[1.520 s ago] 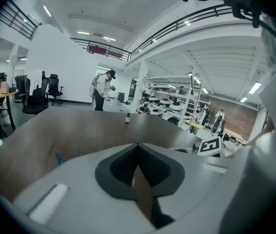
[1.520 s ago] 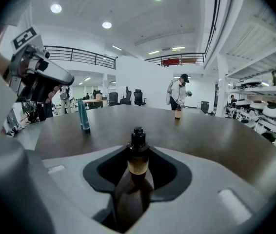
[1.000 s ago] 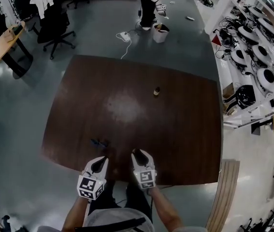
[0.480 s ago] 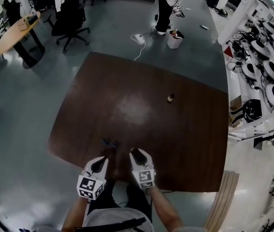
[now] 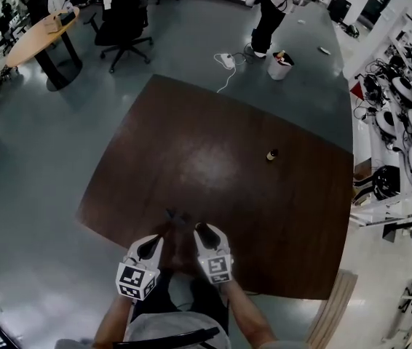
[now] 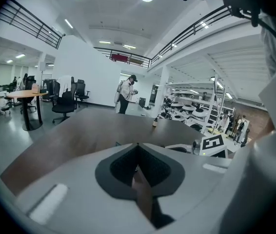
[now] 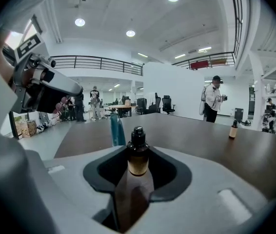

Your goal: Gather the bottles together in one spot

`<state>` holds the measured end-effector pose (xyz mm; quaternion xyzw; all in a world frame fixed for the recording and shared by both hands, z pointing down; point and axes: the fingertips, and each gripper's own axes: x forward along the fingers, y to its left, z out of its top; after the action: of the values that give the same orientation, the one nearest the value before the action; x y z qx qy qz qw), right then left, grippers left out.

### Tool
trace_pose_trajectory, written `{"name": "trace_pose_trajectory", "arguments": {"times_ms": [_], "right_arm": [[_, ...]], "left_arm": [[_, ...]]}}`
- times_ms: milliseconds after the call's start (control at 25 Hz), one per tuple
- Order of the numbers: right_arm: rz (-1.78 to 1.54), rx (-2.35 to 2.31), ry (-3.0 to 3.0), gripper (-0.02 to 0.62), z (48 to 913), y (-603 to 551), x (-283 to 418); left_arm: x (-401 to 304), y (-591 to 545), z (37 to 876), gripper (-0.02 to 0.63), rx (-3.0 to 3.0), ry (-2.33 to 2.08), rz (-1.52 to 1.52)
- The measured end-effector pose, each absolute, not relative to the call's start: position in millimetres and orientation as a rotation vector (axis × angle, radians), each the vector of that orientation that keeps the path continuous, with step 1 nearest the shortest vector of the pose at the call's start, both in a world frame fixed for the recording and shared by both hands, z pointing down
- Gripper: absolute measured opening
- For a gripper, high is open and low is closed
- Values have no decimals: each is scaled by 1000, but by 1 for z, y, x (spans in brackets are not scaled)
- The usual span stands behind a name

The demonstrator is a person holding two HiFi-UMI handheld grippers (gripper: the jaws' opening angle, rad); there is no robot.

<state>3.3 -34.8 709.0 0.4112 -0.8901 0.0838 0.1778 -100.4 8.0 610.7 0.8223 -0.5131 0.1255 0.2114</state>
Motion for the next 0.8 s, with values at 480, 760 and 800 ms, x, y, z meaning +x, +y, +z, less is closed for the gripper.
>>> {"name": "trace_pose_trajectory", "arguments": {"times_ms": [480,760,800], "right_arm": [[246,1088,-2512,132,726,-29,-8],[240,1072,-2496,132,732,-31,-9],[240,1069,-2492,132,734,-31,-9]], "left_arm": [[-113,14,616,2,2236,-1472,345],[-116,12,617,2,2230,-1477,344],[-117,12,617,2,2227,-1480,344]]}}
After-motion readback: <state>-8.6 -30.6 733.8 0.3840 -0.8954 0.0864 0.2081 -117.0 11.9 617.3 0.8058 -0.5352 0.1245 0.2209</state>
